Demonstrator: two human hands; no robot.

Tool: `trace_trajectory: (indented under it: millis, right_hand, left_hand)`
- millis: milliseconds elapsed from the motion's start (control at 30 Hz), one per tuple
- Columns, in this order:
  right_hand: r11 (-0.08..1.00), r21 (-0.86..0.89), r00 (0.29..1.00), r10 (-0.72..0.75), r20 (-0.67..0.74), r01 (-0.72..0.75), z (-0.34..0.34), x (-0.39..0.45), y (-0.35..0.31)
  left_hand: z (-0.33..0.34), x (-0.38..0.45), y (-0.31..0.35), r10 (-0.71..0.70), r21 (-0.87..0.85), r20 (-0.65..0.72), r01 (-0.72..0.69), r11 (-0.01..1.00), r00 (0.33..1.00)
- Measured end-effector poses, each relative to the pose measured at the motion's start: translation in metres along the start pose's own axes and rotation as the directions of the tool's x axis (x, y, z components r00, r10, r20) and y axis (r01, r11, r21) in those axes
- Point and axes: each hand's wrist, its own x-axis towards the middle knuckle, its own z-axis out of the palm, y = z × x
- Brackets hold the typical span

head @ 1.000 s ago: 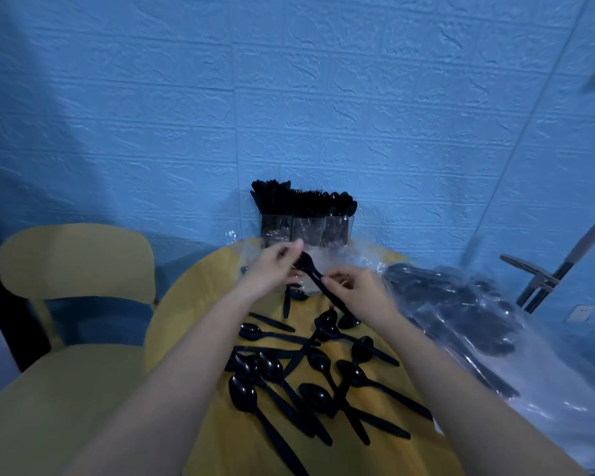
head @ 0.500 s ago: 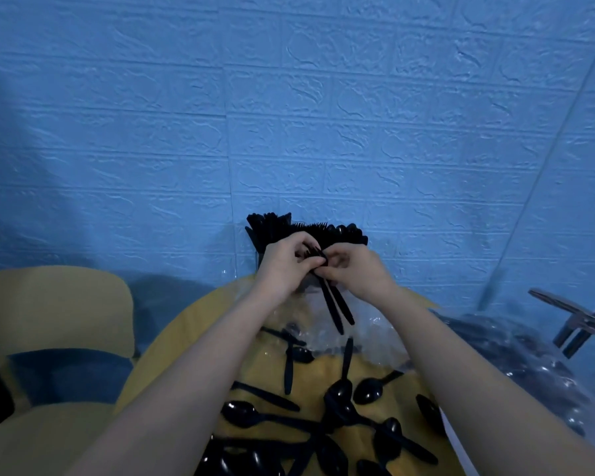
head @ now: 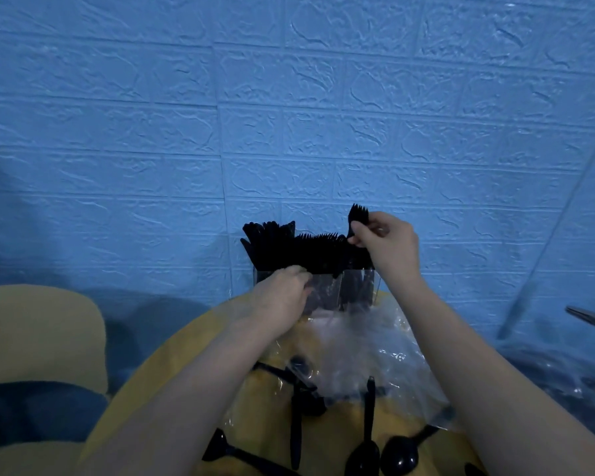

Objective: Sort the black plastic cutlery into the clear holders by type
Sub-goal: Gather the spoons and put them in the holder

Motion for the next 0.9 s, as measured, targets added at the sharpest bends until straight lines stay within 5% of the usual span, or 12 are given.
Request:
trace_trajectory:
  millis: [267, 400, 567, 733, 900]
  right_hand:
    - [0.998, 0.018, 0.996, -0.057, -0.074, 0.058, 0.015, 0.004, 0.003]
    - [0.969, -0.209, 0.991, -0.121, 0.065, 0.132, 0.032, -0.001, 0.024]
    - [0.574, -0.704, 0.881, -0.445, 0.159, 0.417, 0.038, -0.015, 0.043]
    - [0.369, -0.829, 0.889, -0.351, 0.295, 0.42, 0.034, -0.03, 0.042]
    - [0.496, -0.78, 0.924, -0.194, 0.329, 0.382, 0.011, -0.06, 0.023]
  left_hand:
    - [0.019, -0.004, -0.001, -0.017, -0.043, -0.077, 0.014, 0.999, 0.997]
    - [0.021, -0.011, 0.002, -0.041, -0.09, -0.04, 0.038, 0.995, 0.998]
    - [0.022, -0.018, -0.003, -0.049, -0.141, 0.028, 0.052, 0.989, 0.998]
    - [0.014, -0.035, -0.002, -0.076, -0.228, 0.069, 0.09, 0.969, 0.995]
    - [-0.001, -0.07, 0.002, -0.096, -0.31, 0.04, 0.104, 0.945, 0.995]
